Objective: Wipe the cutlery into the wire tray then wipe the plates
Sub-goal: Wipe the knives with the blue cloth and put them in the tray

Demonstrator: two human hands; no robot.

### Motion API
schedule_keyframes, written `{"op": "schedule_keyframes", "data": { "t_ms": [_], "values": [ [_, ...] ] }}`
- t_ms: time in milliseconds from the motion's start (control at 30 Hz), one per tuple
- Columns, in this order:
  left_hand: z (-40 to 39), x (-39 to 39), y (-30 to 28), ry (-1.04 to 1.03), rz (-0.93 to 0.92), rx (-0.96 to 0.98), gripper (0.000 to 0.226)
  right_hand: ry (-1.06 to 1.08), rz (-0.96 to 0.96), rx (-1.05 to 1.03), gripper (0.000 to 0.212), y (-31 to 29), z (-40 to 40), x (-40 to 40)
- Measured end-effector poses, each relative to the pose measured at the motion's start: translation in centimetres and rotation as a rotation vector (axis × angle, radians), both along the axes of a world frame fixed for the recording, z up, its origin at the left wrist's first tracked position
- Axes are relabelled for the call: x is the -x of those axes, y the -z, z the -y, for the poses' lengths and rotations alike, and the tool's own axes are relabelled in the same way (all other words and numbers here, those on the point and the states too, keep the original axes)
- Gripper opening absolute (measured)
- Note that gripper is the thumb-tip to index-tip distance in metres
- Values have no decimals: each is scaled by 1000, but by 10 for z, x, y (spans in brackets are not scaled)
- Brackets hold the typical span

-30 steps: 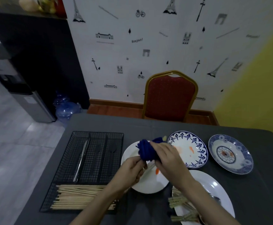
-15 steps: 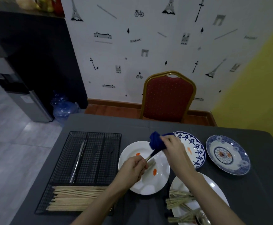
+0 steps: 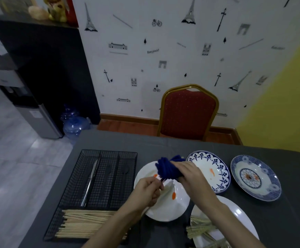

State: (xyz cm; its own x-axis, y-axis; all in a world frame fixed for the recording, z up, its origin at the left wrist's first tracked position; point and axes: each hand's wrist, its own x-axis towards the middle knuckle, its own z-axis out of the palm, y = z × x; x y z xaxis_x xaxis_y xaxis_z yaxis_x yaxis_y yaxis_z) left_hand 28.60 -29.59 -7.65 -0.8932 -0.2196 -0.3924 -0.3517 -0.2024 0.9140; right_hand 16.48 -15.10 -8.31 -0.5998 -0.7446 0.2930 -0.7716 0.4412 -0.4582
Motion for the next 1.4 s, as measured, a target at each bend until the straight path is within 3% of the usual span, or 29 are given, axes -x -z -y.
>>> {"op": "schedule_keyframes", "data": {
  "t_ms": [100,267,400,567,733,867,1000,1200,1300,1400],
  "values": [
    [2,1,-6,-27,-6,-78,30,90,-24,46,47,-9,0,11],
    [15,4,-15,7,-35,-13,29,-104,-113,-6,51,-17,7,-7],
    [17,4,-15,14,-57,1,29,85,-140,-21,47,-24,11,28],
    [22,6,-22,23,-95,-6,26,-43,-186,5,51,-26,19,-20],
    [22,7,-24,53,-104,53,28,132,-140,43,51,-27,17,9],
    [25,12,-27,53,-121,51,27,-35,-222,26,49,-32,22,-11],
    [23,13,-24,64,-110,86,31,164,-159,33,50,-29,16,21],
    [23,4,-19,112,-137,94,25,-14,-213,31,45,-27,13,-16],
    [22,-2,-15,98,-116,105,30,83,-175,-28,48,-22,0,21],
    [21,-2,-16,27,-129,161,34,306,8,34,36,-38,-16,65]
  ]
}}
